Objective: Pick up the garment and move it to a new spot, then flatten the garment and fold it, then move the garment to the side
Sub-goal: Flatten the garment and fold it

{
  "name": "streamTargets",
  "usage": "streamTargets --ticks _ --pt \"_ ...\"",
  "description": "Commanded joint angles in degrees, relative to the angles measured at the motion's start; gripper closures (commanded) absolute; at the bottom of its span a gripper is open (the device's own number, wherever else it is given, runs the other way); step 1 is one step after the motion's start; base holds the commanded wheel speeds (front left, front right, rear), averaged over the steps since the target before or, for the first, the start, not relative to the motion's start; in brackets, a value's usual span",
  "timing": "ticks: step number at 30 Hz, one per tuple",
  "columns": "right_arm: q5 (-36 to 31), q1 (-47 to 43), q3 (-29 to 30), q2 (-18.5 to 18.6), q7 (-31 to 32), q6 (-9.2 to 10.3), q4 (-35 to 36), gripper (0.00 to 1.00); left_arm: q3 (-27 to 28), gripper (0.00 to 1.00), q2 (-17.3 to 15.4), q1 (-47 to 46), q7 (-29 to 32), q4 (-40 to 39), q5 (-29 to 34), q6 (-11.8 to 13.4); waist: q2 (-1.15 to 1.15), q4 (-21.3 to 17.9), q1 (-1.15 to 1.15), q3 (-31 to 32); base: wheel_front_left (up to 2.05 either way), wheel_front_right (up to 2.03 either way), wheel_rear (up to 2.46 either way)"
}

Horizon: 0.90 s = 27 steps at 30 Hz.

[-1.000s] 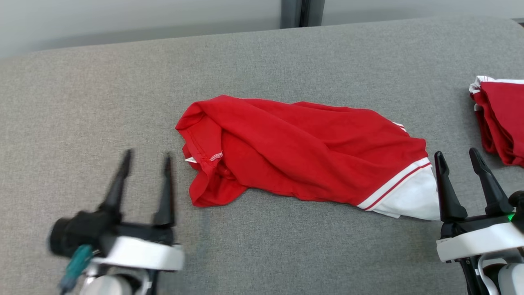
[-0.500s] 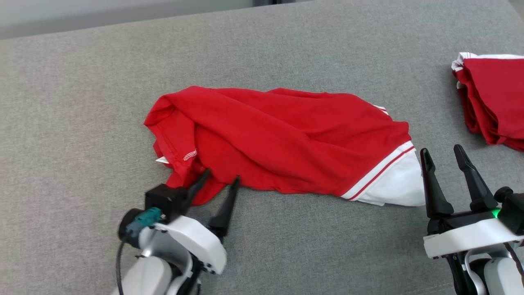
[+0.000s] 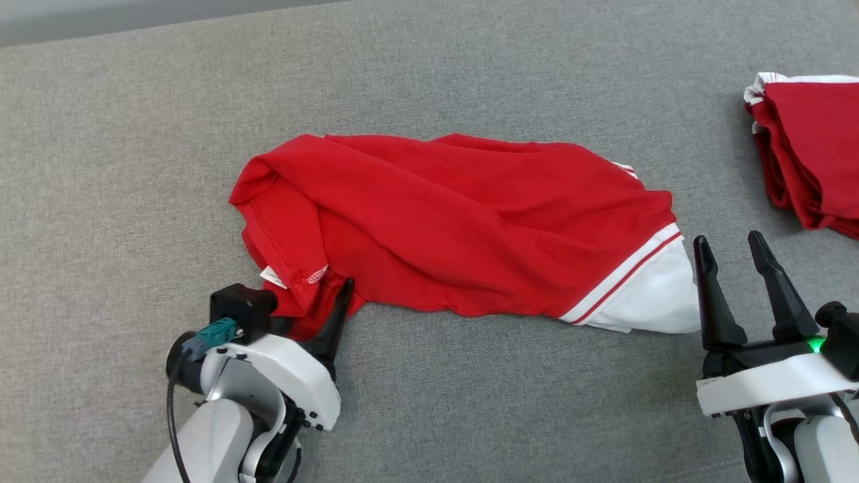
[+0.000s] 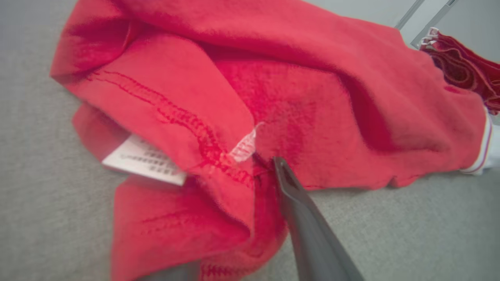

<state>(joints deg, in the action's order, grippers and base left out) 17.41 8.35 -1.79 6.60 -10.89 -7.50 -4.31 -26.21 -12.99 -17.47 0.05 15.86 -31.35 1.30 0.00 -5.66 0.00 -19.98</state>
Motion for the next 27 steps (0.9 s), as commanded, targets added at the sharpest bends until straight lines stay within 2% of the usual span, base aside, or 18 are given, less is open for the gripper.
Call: streamTargets --ticks 1,7,13,18,21,27 --pt "0.4 0.5 0.2 0.4 -0.5 0.02 -0.2 0.0 -0.8 1.0 -0.1 -1.2 0.7 0.0 0.1 -0.8 0.0 0.1 0.0 0.0 0.0 0.0 0.0" --pt "0.8 -0.1 0.5 0.5 -0.6 0.02 -0.7 0.0 -3.3 1.0 -0.4 -0.2 2.6 -2.6 1.6 -0.8 0.0 0.7 0.0 0.9 0.0 0.0 0.0" --pt "1.2 -1.3 1.0 0.7 0.0 0.02 -0.9 0.0 -4.0 1.0 -2.8 2.7 6.0 -12.9 1.6 0.4 0.0 2.1 0.0 2.9 0.0 0.0 0.0" --pt "1.2 -2.3 2.1 0.8 0.5 0.02 -0.4 0.0 -1.6 1.0 -6.7 6.4 8.9 -26.0 0.9 3.2 0.0 3.7 0.0 4.7 0.0 0.0 0.0" --pt "1.1 -3.0 2.7 0.8 0.8 0.02 0.0 0.0 0.4 1.0 -8.8 8.5 10.8 -33.9 1.2 5.7 0.0 4.8 0.0 5.5 0.0 0.0 0.0" --pt "1.3 -3.7 3.3 0.6 1.4 0.02 0.8 0.0 5.4 1.0 -13.0 11.3 12.8 -45.3 1.8 9.3 0.0 6.3 0.0 6.4 0.0 0.0 0.0"
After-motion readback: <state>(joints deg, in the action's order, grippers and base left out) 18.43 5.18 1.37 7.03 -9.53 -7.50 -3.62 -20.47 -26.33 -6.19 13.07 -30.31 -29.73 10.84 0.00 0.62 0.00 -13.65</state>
